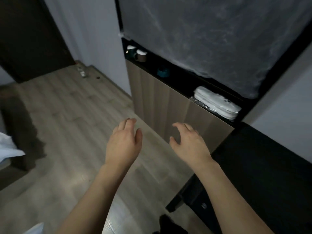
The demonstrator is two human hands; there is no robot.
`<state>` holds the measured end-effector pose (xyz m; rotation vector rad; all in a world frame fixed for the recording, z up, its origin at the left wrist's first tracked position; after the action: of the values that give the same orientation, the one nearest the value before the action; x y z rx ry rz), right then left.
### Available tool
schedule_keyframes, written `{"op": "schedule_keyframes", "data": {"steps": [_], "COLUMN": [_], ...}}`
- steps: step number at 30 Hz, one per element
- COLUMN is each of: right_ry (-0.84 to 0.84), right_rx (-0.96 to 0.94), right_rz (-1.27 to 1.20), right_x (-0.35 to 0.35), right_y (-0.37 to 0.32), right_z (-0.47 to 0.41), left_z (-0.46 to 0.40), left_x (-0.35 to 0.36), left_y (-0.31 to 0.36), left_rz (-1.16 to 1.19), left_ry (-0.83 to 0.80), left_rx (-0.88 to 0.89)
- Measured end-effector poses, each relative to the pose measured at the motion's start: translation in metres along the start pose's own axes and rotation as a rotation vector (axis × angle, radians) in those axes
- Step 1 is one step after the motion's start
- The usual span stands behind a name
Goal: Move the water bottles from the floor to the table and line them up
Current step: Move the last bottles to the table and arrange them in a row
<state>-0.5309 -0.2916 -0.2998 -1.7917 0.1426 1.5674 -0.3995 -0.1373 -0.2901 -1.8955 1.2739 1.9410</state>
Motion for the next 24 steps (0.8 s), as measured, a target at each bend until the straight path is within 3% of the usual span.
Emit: {"op": "schedule_keyframes", "data": {"steps": [6, 13, 24], "right_ry": [-0.082, -0.102, -0.138], "right_rx": [-0.074, -0.101, -0.204], "right_rz": [-0.022, -0.047, -0.072], "right_x": [0.042, 0.078, 0.104], "right_y": [-0.053, -0.096, -0.220], "right_z": [-0.075, -0.201, -0.373], "left_z": [-0.041, -0.154, -0.301], "left_x": [-0.014, -0.021, -0.091], "left_y": [-0.071, -0.146, -0.252], "left_rz": [-0.009, -0.066, -0.090], "left_ry": [0.022, 0.003, 0.102], "left_rx": [-0.088, -0.148, -0.213]}}
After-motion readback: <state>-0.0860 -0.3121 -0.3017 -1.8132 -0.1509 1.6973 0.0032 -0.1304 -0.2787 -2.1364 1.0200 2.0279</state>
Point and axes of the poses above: each hand's wrist, its own z-axis away from the middle knuckle, its own x-axis out of the palm, y = z × x, the point moved 9 cm from there along -z, towards the middle knuckle, and after that the axes turned 5 degrees about -y, right-handed, at the moved point
